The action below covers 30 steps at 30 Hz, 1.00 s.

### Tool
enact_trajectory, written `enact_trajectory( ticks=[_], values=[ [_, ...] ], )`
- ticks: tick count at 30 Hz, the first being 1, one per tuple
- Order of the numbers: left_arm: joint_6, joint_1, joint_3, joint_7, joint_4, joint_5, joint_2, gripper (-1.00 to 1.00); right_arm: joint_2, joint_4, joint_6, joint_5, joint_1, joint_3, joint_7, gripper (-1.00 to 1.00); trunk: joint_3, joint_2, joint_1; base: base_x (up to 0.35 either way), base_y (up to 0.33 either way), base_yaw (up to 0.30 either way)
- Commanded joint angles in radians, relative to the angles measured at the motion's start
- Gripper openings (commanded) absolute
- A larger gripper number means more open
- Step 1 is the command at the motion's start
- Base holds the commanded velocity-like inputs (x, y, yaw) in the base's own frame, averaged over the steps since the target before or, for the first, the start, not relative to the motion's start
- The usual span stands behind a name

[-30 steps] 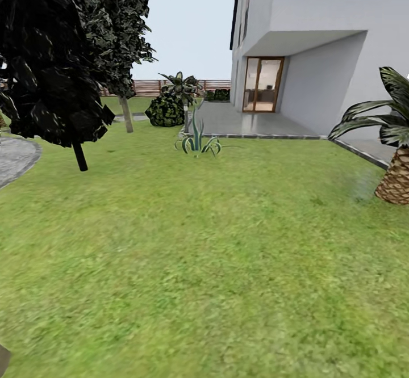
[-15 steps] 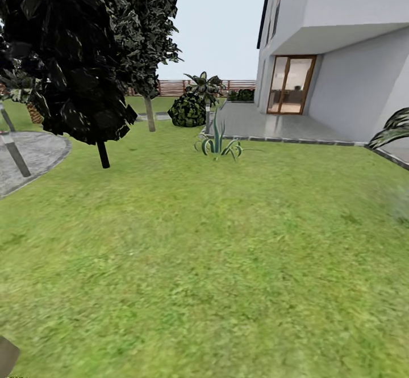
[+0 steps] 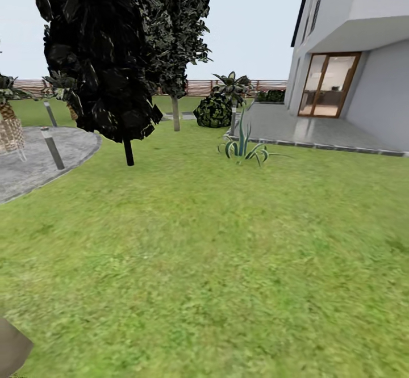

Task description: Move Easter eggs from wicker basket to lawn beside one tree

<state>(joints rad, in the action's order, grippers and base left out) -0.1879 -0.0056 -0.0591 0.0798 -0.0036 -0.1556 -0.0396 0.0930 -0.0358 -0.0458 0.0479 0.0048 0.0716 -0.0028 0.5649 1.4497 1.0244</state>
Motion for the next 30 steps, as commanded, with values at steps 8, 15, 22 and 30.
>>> enact_trajectory(
  ticks=[8, 15, 22, 30],
  values=[
    [-0.004, -0.001, -0.005, 0.0, 0.001, -0.004, 0.0, 1.0, -0.001, -0.001, -0.005, 0.006, 0.0, 0.007, 0.0, 1.0, 0.001, 0.0, 0.001, 0.317, -0.148, 0.211],
    [-0.004, -0.001, -0.005, 0.0, 0.001, -0.004, 0.0, 1.0, -0.001, -0.001, -0.005, 0.006, 0.0, 0.007, 0.0, 1.0, 0.001, 0.0, 0.001, 0.308, -0.163, 0.038],
    [-0.004, -0.001, -0.005, 0.0, 0.001, -0.004, 0.0, 1.0, 0.0, -0.001, -0.005, 0.006, 0.0, 0.007, 0.0, 1.0, 0.003, 0.0, 0.001, 0.307, -0.165, 0.182],
    [-0.004, -0.001, -0.005, 0.0, 0.001, -0.004, 0.0, 1.0, 0.0, -0.001, -0.005, 0.006, 0.0, 0.007, 0.0, 1.0, 0.008, 0.0, 0.001, 0.307, -0.165, 0.257]
  ],
)
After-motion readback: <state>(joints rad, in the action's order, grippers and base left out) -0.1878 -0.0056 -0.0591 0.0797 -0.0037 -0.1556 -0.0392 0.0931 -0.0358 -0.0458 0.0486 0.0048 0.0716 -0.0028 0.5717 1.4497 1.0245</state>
